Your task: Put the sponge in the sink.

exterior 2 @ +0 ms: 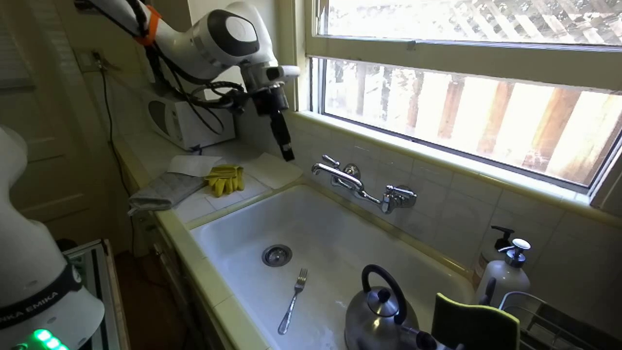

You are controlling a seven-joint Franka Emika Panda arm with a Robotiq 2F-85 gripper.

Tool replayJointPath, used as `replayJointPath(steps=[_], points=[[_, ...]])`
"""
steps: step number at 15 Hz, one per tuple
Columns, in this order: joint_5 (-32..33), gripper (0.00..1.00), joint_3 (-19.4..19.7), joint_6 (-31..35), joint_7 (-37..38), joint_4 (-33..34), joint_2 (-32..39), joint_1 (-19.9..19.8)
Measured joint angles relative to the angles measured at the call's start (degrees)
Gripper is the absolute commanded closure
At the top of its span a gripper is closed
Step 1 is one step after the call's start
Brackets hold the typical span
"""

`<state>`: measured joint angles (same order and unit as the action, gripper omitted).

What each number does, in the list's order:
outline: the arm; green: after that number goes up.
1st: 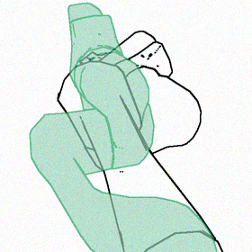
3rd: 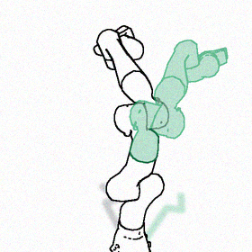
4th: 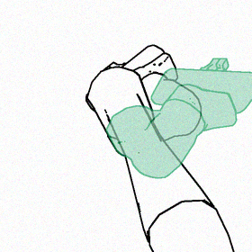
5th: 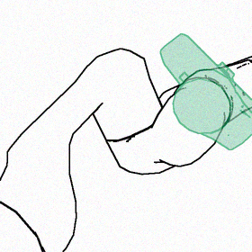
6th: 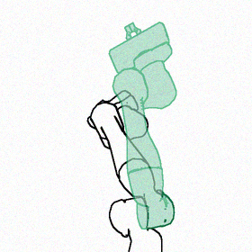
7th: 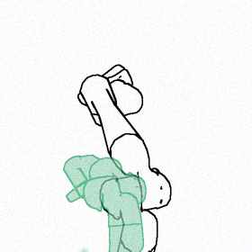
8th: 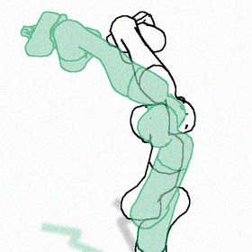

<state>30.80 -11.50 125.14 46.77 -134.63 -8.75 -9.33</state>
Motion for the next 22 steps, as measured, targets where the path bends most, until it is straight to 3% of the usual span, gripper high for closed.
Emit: replayJointPath(steps=[5, 13, 16, 22], points=[[4.40, 0.00, 9.70, 0.00, 10.28, 3.50, 8.41, -0.65], [5.60, 0.00, 22.16, -0.59, 17.65, 10.34, 17.16, -1.19], [5.45, 0.00, 24.58, -1.44, 17.91, 12.55, 19.36, -1.39], [5.45, 0.00, 24.54, -1.44, 17.86, 12.58, 19.37, -0.85]])
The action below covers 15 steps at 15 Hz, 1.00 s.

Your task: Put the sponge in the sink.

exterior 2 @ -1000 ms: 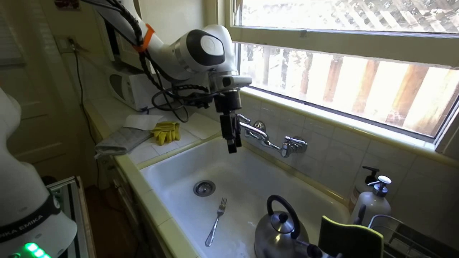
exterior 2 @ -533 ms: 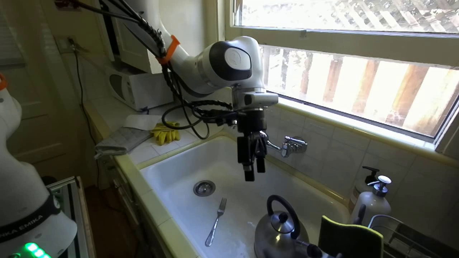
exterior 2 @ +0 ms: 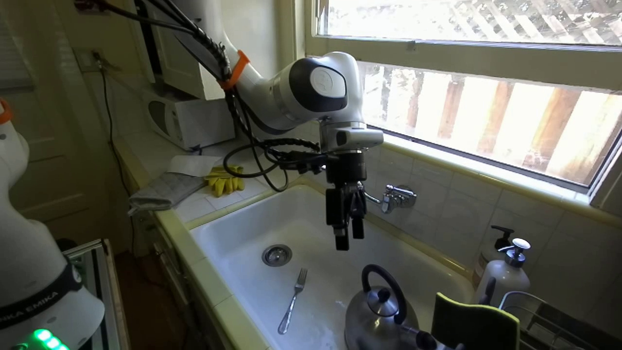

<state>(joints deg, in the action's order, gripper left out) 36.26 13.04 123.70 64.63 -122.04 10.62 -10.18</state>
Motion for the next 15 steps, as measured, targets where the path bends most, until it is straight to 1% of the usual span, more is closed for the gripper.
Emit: replayJointPath(steps=[3, 5, 8, 13, 15], points=[[-0.09, 0.00, 0.32, 0.00, 0.58, 0.31, 0.17, -0.03], [-0.54, 0.00, 1.72, 0.00, 2.47, 1.37, 1.07, -0.48], [-1.68, 0.00, 4.32, 0.93, 4.37, 3.51, 3.38, -2.26], [-2.30, 0.00, 7.78, 7.56, 6.84, 7.52, 8.21, -4.50], [-2.30, 0.00, 8.94, 11.80, 7.84, 9.29, 10.47, -4.72]])
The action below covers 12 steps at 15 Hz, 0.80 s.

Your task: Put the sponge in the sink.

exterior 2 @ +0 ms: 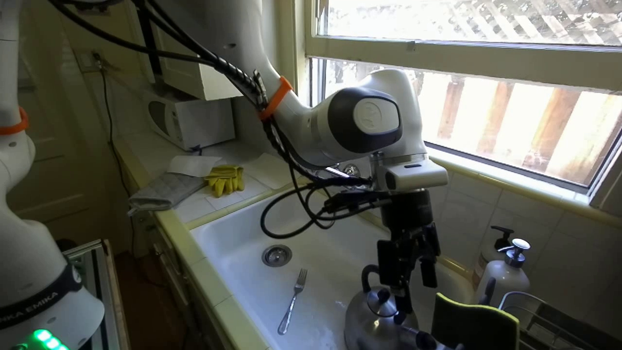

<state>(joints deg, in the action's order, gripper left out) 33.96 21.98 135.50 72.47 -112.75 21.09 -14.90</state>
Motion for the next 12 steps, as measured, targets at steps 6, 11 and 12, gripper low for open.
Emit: replayJointPath(steps=[6, 11, 12], points=[[-0.61, 0.00, 1.88, 10.15, 2.97, 5.32, 7.46, 0.07], [-4.51, 0.34, 2.69, 11.74, 2.73, 10.53, 13.15, 0.30], [-5.21, 0.42, 2.81, 11.74, 2.59, 11.36, 14.05, 0.40]])
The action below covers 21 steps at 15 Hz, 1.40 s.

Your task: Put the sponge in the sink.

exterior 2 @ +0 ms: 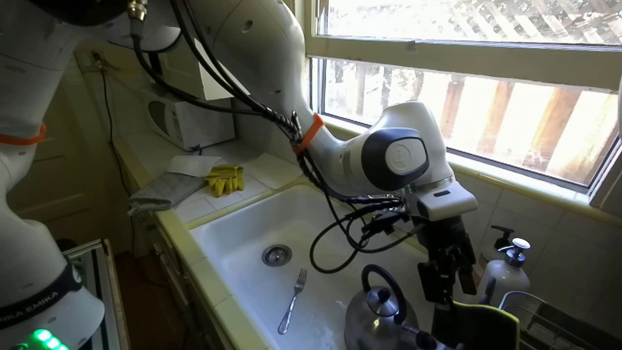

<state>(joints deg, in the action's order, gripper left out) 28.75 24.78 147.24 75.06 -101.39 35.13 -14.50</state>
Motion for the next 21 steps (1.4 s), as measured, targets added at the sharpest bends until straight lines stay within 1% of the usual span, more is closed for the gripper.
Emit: replayJointPath(steps=[4, 6, 7, 8, 10, 11, 12, 15, 18, 21], points=[[-1.69, 0.73, 0.45, 0.00, -1.72, 2.30, 2.58, 0.46], [-1.71, 0.87, 1.62, -0.20, -1.92, 2.50, 2.98, 1.50], [-1.71, 0.95, 2.35, -0.44, -1.91, 2.46, 2.99, 2.12], [-1.71, 0.98, 3.05, -0.55, -1.91, 2.42, 2.98, 2.74], [-1.71, 1.00, 4.10, -0.55, -1.88, 2.38, 2.74, 3.64], [-1.71, 0.98, 4.60, -0.55, -1.85, 2.29, 2.48, 4.05], [-1.71, 0.99, 5.13, -0.51, -1.80, 2.10, 2.08, 4.42], [-1.71, 0.98, 6.27, -0.49, -1.70, 1.54, 0.31, 5.16], [-1.71, 0.98, 6.53, -0.47, -1.71, -0.12, -2.74, 5.59], [-1.68, 0.98, 6.26, -0.42, -2.32, -3.70, -7.34, 6.56]])
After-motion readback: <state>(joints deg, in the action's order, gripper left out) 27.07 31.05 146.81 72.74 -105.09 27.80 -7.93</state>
